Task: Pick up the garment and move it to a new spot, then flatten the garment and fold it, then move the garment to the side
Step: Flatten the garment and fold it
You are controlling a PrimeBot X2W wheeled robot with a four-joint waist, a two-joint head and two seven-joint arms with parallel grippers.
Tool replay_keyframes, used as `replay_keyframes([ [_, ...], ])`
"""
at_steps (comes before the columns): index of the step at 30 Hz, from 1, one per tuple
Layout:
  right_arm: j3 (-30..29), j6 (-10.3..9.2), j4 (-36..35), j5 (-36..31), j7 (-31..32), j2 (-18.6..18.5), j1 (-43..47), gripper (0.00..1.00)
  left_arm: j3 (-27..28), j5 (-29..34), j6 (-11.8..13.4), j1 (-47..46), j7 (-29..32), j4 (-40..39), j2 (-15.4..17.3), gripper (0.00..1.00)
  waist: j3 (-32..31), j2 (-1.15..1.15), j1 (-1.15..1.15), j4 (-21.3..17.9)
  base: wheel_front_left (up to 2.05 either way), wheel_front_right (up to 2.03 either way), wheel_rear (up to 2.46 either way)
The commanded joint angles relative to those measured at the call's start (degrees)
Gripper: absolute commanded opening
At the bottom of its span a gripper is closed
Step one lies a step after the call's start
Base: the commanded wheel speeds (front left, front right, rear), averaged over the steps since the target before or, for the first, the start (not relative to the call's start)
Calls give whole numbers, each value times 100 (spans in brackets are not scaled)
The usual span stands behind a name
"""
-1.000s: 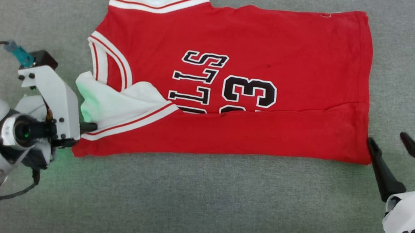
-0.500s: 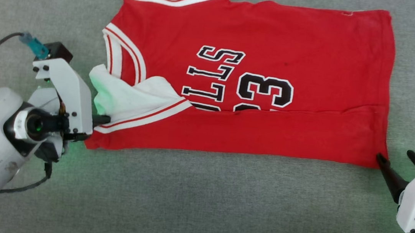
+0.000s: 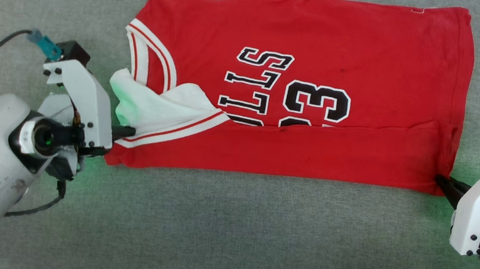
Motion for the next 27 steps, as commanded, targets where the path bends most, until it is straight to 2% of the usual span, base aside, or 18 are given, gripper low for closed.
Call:
replay_keyframes([
  [1, 47, -7, 154, 56, 87, -48, 18, 0, -136, 89, 45, 148, -159, 261, -293, 0, -14, 0, 0, 6, 0, 0, 0],
  [14, -128, -7, -96, 185, 167, -330, 121, 0, -90, -9, 102, 274, -63, 38, -158, 0, -370, 0, 0, 108, 0, 0, 0],
  [27, -412, -7, -604, 247, 595, -487, 735, 0, -117, -56, 394, 594, -10, -722, 172, 0, -830, 0, 0, 352, 0, 0, 0],
])
